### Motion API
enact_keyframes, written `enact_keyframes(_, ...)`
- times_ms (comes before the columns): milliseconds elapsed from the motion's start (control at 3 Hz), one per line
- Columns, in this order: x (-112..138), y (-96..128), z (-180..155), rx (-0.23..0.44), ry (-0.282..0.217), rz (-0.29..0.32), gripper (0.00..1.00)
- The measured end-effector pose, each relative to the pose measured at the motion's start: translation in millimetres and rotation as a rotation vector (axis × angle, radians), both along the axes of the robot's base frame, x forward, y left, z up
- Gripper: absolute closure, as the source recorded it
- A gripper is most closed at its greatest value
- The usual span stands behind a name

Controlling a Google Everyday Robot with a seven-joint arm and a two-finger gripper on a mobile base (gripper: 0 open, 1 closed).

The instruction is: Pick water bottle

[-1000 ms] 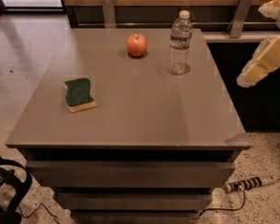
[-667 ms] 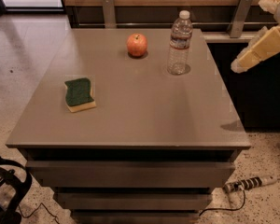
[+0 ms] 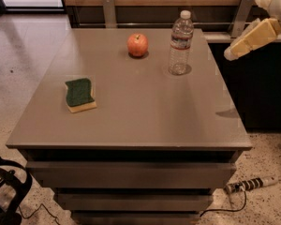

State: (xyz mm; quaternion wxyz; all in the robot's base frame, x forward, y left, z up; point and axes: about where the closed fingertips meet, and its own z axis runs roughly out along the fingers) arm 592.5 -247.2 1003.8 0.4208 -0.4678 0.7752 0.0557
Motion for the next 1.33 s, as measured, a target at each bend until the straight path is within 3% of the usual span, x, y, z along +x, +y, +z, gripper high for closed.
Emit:
enact_keyframes(667,48,18,-54,0.127,0.043,0.003,0.00)
enact_keyframes(1333,101,36,-92,0.335,-0.003,0.038,0.00)
